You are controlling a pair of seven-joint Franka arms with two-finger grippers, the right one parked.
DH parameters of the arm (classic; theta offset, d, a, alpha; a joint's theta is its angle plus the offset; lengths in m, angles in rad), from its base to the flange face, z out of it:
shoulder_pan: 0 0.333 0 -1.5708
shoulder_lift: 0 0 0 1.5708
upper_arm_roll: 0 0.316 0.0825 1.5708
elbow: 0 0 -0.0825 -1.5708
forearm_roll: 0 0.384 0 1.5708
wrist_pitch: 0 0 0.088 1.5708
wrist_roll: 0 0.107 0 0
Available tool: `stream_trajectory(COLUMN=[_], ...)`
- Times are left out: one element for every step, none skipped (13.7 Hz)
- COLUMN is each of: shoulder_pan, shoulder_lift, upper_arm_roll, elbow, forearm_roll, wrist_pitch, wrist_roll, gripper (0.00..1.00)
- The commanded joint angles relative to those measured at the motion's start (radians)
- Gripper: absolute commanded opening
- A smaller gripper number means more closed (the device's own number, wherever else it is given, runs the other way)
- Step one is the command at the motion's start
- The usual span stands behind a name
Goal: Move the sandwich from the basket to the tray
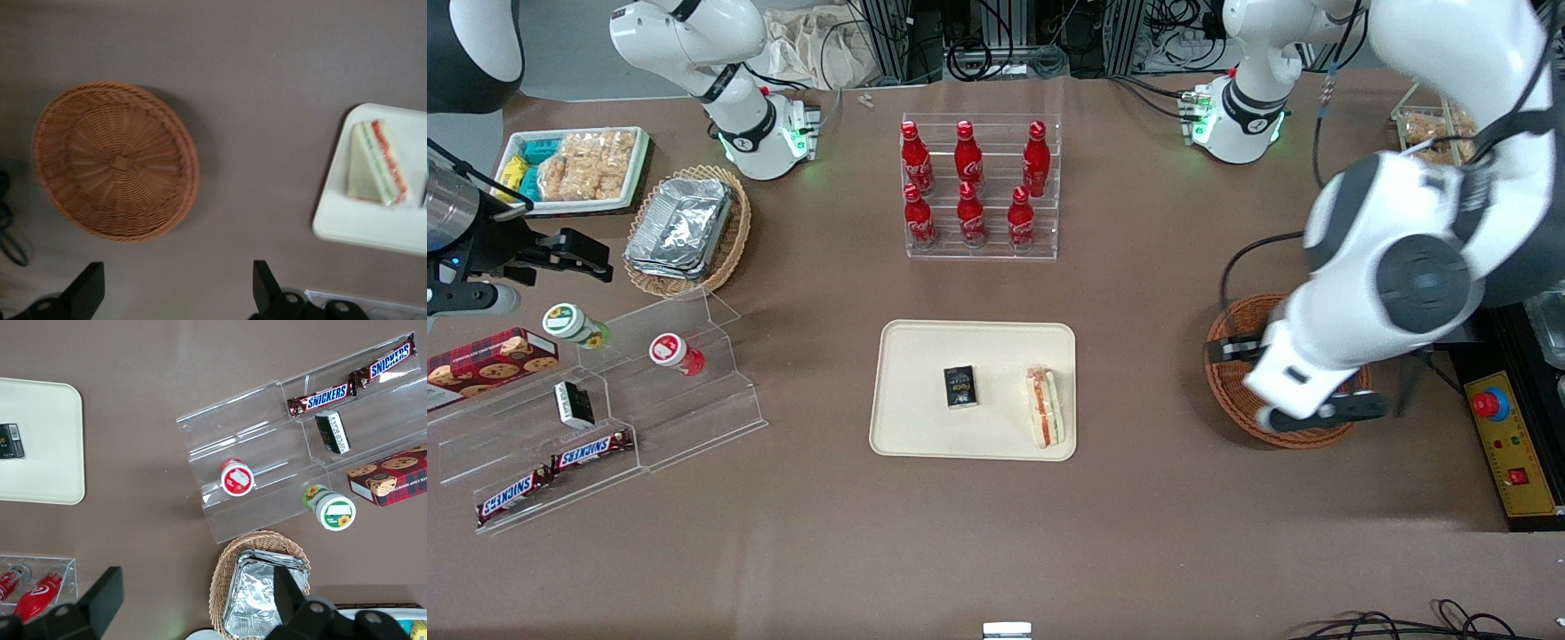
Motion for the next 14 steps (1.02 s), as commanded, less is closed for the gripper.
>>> stream_trajectory(shoulder_pan=[-0.021,-0.017,-0.012,-0.004,0.006,0.018,0.032,0.043,0.048,0.048,0.048,0.046,0.048,0.048], shoulder_lift=[-0.211,-0.263,-0.315,-0.349,-0.354,-0.349,-0.348,-0.345,-0.335,-0.323,-0.299,-0.276,-0.247,-0.228], upper_arm_roll=[0.122,0.127,0.147,0.152,0.152,0.152,0.152,0.152,0.153,0.149,0.144,0.144,0.136,0.132], elbow=[-0.256,-0.335,-0.415,-0.473,-0.483,-0.470,-0.456,-0.451,-0.440,-0.430,-0.405,-0.375,-0.342,-0.307], forearm_roll=[-0.057,-0.057,-0.057,-0.059,-0.059,-0.059,-0.057,-0.059,-0.060,-0.056,-0.048,-0.047,-0.048,-0.048], wrist_pitch=[0.070,0.116,0.175,0.217,0.228,0.226,0.223,0.219,0.216,0.211,0.207,0.191,0.170,0.155], wrist_roll=[0.165,0.192,0.217,0.220,0.220,0.220,0.231,0.252,0.257,0.251,0.245,0.242,0.243,0.245], gripper=[1.00,1.00,1.00,1.00,1.00,1.00,1.00,1.00,1.00,1.00,1.00,1.00,1.00,1.00])
